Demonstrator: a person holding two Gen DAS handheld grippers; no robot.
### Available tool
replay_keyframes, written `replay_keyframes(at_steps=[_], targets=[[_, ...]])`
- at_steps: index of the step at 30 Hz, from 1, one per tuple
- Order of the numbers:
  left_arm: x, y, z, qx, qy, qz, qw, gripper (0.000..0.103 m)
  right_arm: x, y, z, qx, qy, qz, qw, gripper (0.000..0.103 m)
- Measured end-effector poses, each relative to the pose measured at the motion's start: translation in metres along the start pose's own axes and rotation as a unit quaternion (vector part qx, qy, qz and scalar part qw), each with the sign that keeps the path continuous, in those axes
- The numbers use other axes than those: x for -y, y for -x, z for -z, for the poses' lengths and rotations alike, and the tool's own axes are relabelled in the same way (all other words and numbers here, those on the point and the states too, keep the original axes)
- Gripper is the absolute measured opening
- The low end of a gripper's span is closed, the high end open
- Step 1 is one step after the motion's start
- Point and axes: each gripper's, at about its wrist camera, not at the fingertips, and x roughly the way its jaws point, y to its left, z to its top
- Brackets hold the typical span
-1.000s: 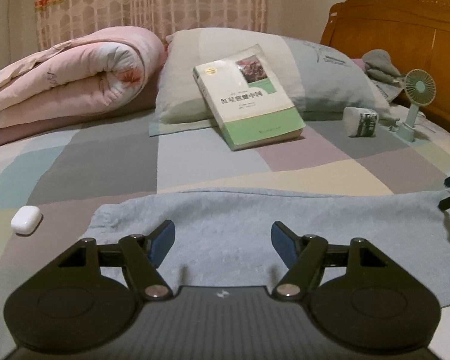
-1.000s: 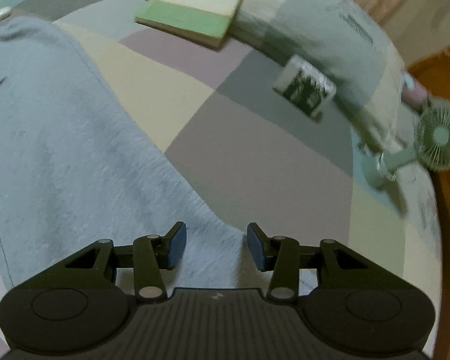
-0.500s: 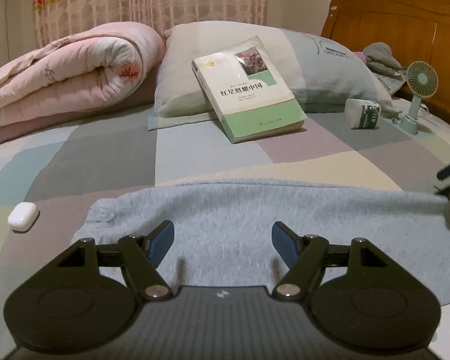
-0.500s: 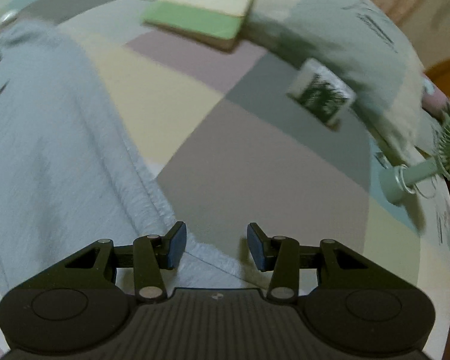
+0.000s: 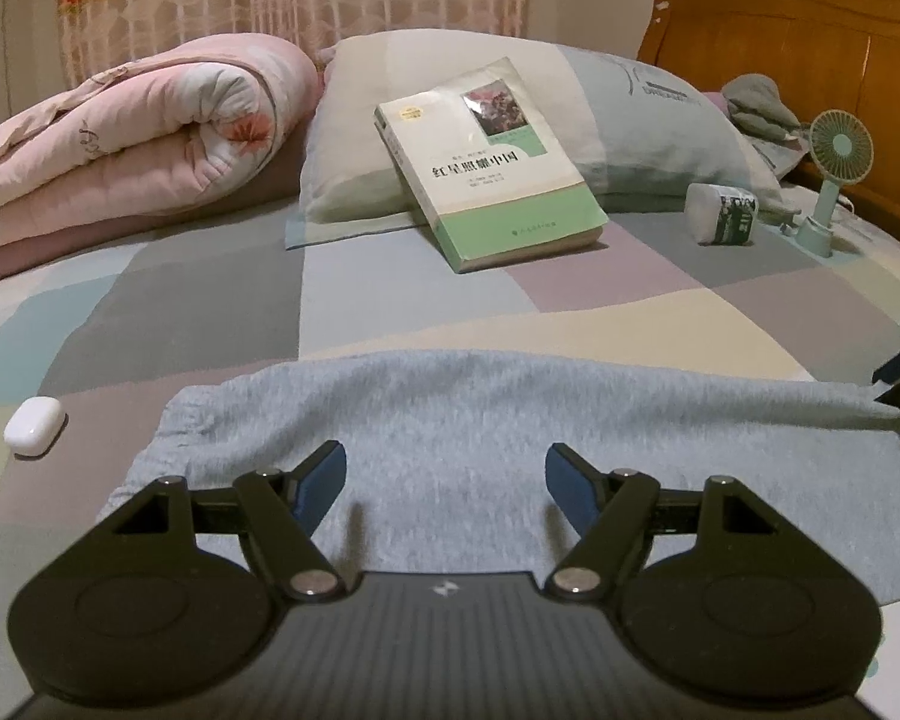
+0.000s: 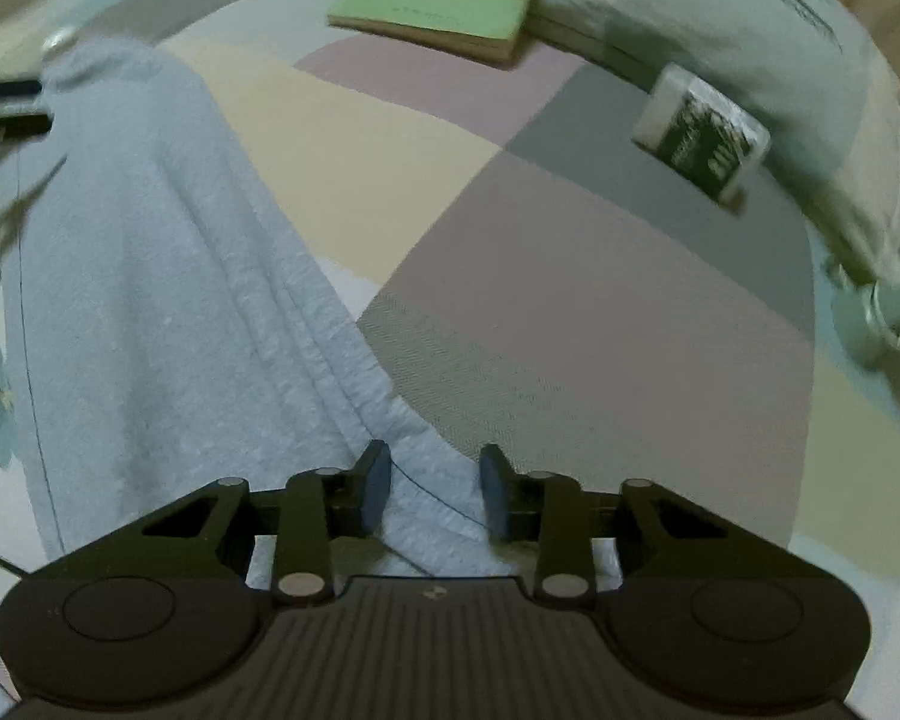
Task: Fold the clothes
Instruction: 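Pinch and straighten the folded edge with the right gripper, then release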
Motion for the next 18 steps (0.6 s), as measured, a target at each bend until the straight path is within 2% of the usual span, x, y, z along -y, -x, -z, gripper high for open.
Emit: replay_keyframes(at_steps=[2, 6, 9, 13, 16, 18], targets=[[-0.002, -0.001, 0.0, -0.001, 0.003, -0.001, 1.0, 0.076, -0.005, 0.003, 0.0, 0.007, 0.011, 0.012, 1.0, 0.01], [-0.001, 0.0, 0.0, 0.0, 0.005, 0.001, 1.0, 0.076, 0.003, 0.01, -0.009, 0.055, -0.023, 0.063, 0.996, 0.007], [0.001, 0.002, 0.0, 0.004, 0.001, 0.006, 1.0, 0.076, 0.01, 0.006, -0.014, 0.06, -0.049, 0.085, 0.993, 0.007], [-0.001, 0.0, 0.0, 0.002, 0.004, 0.002, 1.0, 0.076, 0.009, 0.013, -0.015, 0.065, -0.063, 0.107, 0.99, 0.014], [-0.004, -0.001, 0.0, -0.002, 0.009, -0.004, 1.0, 0.077, 0.016, 0.029, -0.012, 0.08, -0.094, 0.117, 0.985, 0.033], [-0.005, -0.001, 0.0, -0.003, 0.009, -0.008, 0.9999, 0.077, 0.026, 0.039, -0.008, 0.083, -0.123, 0.132, 0.98, 0.037]])
